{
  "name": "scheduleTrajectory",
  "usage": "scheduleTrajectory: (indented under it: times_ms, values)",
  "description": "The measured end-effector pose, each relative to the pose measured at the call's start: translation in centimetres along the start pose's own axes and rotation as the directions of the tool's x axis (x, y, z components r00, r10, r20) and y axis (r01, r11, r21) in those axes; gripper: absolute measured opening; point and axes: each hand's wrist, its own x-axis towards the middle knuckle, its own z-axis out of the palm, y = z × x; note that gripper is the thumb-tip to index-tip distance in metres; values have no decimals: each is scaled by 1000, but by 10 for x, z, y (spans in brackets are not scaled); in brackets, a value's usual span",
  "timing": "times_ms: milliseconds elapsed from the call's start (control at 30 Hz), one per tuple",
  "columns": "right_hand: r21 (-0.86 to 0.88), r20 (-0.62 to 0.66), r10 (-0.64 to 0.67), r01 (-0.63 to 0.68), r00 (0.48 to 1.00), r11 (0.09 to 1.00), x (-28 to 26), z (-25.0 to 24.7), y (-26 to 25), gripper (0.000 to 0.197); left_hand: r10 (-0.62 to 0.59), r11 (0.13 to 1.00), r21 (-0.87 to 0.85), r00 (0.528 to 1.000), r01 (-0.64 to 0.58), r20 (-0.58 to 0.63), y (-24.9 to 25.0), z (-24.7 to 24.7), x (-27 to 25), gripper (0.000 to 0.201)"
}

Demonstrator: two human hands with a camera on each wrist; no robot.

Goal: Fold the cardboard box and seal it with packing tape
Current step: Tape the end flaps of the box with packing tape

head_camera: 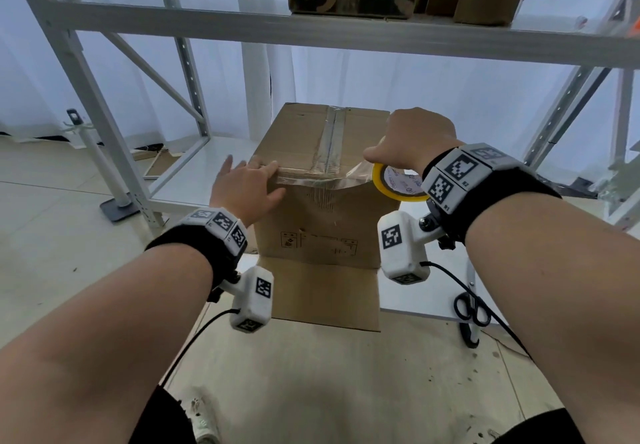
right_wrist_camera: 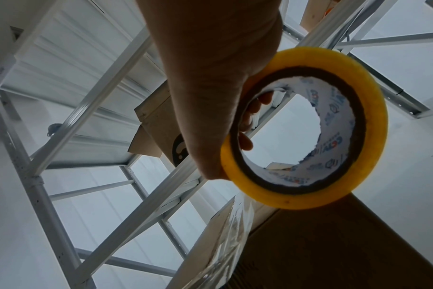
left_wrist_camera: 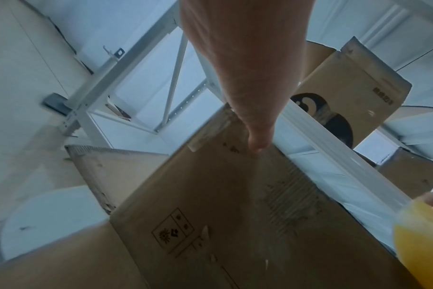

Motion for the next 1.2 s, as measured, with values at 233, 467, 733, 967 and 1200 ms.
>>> scheduleTrajectory:
  times_ms: [233,467,733,967,1200]
  values:
    - [6,-56,-40,41,998,999,-3,4,2,38,160,987,-29,987,-160,-1,51,-1,4,68]
    - [97,-61,-25,31,998,995,2,4,11,28,232,944,-221,969,-244,-80,91,5,12,61]
    - [61,-27,-34,35,999,998,-1,9,38,44,201,947,-232,974,-221,-107,91,6,8,59]
    - [69,117,27,-35,993,997,-1,23,54,47,237,951,-182,967,-250,-94,95,6,7,62]
    - [49,193,74,-85,978,995,8,32,55,50,213,961,-156,971,-229,-111,97,7,7,58]
